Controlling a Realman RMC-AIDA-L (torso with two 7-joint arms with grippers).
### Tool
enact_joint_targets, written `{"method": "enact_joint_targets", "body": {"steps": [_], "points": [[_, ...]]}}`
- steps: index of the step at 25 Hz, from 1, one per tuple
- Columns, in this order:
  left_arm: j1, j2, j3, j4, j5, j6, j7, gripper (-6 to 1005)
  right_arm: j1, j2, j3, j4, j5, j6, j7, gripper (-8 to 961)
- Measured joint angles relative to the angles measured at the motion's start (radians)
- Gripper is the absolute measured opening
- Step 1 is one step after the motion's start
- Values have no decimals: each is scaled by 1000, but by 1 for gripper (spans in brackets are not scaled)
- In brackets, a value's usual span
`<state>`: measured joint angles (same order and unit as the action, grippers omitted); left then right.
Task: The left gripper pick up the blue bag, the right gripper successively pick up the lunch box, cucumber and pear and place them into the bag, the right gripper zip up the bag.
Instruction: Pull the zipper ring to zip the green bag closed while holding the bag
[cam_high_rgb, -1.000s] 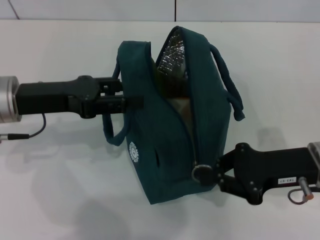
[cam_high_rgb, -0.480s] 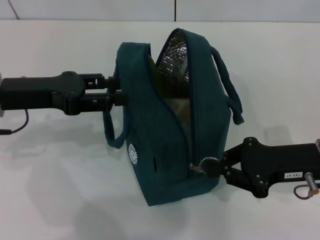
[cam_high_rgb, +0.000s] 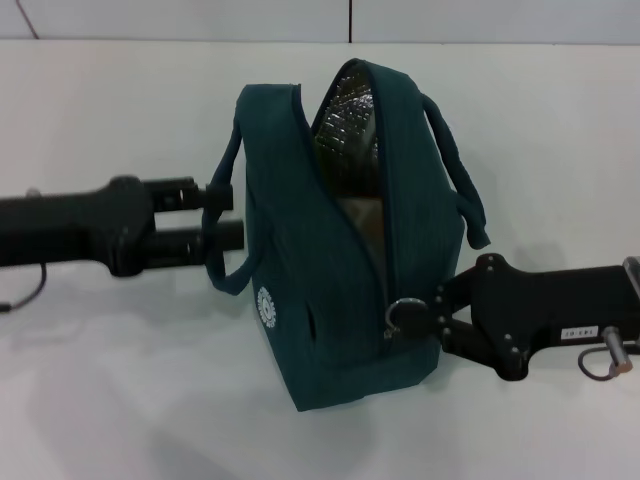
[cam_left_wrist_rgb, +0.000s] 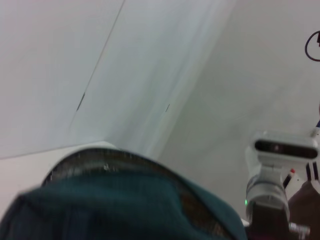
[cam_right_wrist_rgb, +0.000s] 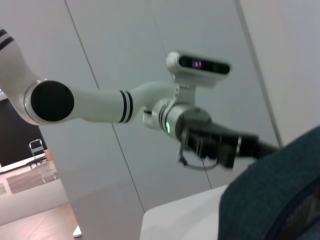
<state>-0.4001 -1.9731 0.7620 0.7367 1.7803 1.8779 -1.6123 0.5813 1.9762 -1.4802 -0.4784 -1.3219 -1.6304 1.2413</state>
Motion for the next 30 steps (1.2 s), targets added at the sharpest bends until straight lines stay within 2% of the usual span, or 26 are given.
{"method": "enact_joint_targets", "body": {"steps": [6,13,19,25,30], "points": [[83,-43,0,-24,-5,-1,94,673,5,0,37,-44,-2,0,3,17],[103,-93,2,-130,4,-11,229,675,22,8,101,-52,-3,0,-12,17],[88,-110,8,-183,12,-70,275,677,45,25,115,-73,-1,5,-27,17],[49,-113,15,-256,17,-125,330,678,47,39,179,-79,1,9,-51,17],[30,-113,42,-274,18,-144,342,680,51,41,232,-76,8,15,-71,17]]}}
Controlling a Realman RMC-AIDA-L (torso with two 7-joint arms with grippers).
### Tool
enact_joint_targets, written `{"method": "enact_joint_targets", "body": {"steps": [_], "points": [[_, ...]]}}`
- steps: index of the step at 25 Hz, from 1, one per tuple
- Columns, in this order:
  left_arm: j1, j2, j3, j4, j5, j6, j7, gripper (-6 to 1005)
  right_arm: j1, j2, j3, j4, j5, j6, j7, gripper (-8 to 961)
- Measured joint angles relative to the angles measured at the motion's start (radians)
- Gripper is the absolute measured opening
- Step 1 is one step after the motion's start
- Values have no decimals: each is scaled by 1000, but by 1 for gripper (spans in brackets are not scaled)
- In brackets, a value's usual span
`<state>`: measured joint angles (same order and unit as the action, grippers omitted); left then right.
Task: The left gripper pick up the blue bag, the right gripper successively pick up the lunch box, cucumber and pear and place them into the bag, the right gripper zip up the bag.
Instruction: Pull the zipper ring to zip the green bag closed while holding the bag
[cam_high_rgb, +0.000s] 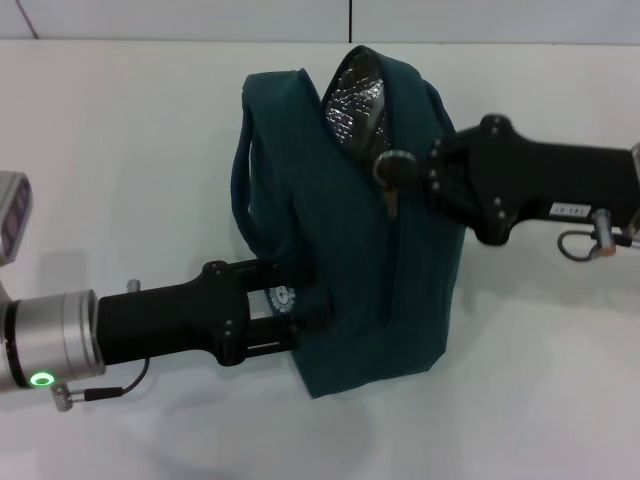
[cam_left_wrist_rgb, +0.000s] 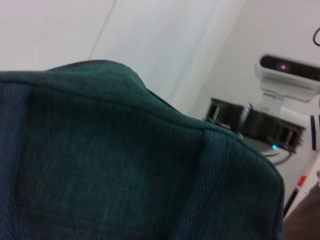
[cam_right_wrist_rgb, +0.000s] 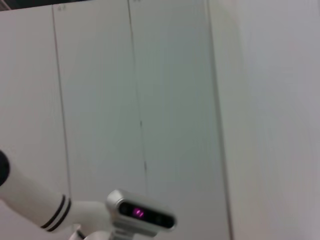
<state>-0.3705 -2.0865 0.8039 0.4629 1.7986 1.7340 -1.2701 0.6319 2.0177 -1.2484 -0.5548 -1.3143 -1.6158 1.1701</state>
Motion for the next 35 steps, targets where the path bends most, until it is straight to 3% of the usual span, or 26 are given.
{"method": "enact_joint_targets", "body": {"steps": [11,17,35], "points": [[-15,0,9,-27,-9,-1,-1,683,2,3,6,11,37,72,-49,17],[-22,-6,6,-96,-85,-16,-4,685,0,4,0,34,30,73,-65,17],[-12,-17,1,-195,-126,-51,4,718,-10,5,0,68,36,67,-111,17]]}}
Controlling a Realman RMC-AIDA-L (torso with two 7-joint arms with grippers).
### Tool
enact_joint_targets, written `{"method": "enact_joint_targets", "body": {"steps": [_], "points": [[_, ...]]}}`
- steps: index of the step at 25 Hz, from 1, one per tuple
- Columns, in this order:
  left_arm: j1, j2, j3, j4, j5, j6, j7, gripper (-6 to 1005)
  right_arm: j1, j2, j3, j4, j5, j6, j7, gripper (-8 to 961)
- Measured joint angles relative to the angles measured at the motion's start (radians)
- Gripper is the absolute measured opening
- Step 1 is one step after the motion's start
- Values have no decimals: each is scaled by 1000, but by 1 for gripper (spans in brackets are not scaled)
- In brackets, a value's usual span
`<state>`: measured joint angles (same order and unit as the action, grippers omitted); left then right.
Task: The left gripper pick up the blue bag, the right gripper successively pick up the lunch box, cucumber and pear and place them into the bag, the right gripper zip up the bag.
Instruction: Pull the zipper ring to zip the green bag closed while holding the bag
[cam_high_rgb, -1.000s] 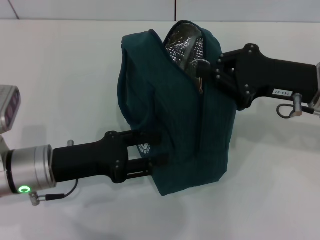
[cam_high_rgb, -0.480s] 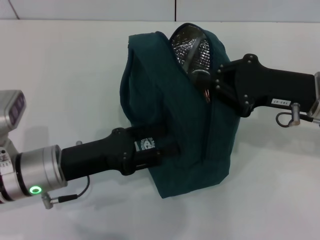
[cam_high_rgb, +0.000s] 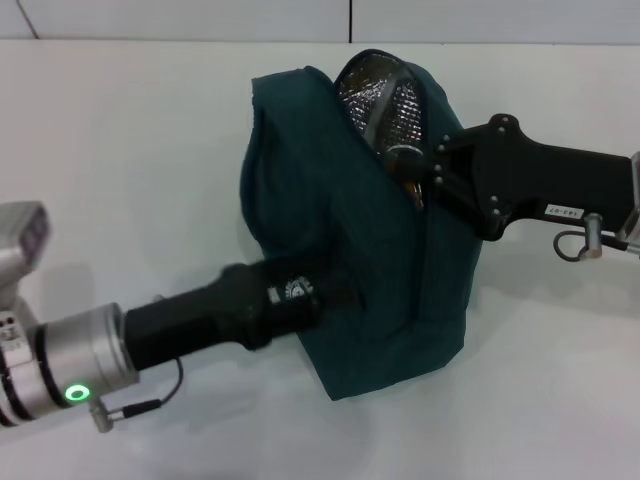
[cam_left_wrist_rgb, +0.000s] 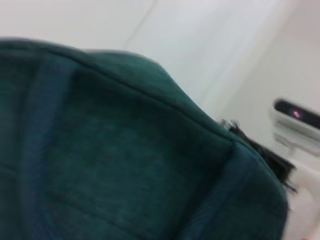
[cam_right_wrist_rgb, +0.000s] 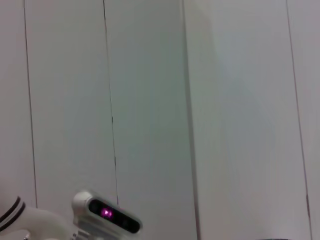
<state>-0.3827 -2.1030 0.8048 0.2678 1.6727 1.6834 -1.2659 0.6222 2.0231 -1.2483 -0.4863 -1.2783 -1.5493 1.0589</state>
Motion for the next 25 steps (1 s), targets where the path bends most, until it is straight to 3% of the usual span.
{"method": "enact_joint_targets", "body": {"steps": [6,10,13,22,25], "points": [[57,1,5,2,-173,30,142,715,-7,0,5,6,1,-2,-13,17],[58,6,4,13,-249,39,122,713,-13,0,6,7,1,-3,-18,17],[46,17,5,97,-256,41,-35,713,-22,0,8,8,6,-3,-27,18],[37,19,8,635,-61,39,-811,714,-52,-1,9,9,14,-16,-75,18],[20,19,8,718,-34,34,-904,714,-55,-3,11,9,15,-41,-83,18]]}}
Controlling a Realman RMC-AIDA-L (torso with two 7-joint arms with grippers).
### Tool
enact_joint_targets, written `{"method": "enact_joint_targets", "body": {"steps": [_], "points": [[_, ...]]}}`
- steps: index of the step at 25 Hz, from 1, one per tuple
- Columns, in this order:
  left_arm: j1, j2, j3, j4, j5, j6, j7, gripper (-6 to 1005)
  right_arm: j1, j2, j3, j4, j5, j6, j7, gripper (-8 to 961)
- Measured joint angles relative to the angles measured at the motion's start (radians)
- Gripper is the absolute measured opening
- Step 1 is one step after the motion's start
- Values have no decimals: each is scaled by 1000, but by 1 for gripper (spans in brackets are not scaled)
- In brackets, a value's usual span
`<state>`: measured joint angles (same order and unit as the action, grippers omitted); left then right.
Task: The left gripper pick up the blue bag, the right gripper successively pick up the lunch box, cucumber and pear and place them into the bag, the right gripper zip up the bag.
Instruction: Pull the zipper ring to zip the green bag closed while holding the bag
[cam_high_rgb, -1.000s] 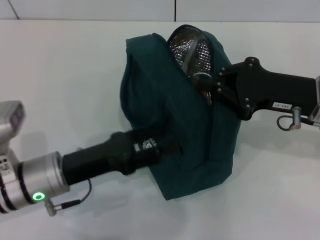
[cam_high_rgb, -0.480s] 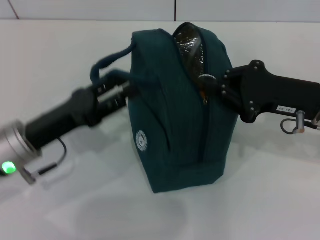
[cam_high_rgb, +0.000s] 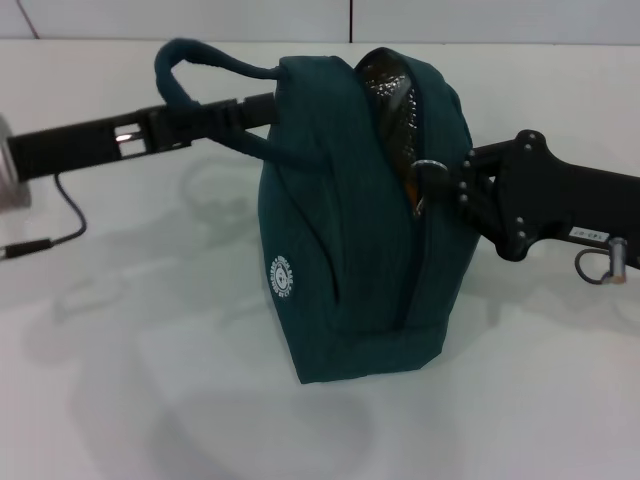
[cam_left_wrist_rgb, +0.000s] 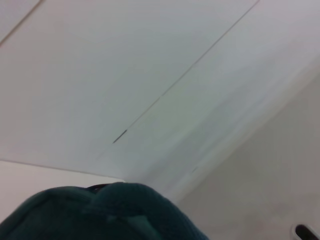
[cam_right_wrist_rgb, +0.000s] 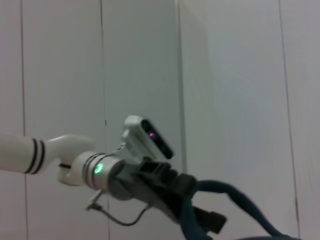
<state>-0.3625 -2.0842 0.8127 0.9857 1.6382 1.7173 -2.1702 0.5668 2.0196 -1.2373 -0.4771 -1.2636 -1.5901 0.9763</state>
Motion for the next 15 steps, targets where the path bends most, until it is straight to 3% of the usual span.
{"method": "enact_joint_targets", "body": {"steps": [7,15], "points": [[-88,7,-9,-86,53,-37,15,712,1,-2,-1,-3,0,-93,-7,18],[-111,20,-9,-97,70,-119,76,710,18,0,-15,-11,-8,-128,-2,18]]}}
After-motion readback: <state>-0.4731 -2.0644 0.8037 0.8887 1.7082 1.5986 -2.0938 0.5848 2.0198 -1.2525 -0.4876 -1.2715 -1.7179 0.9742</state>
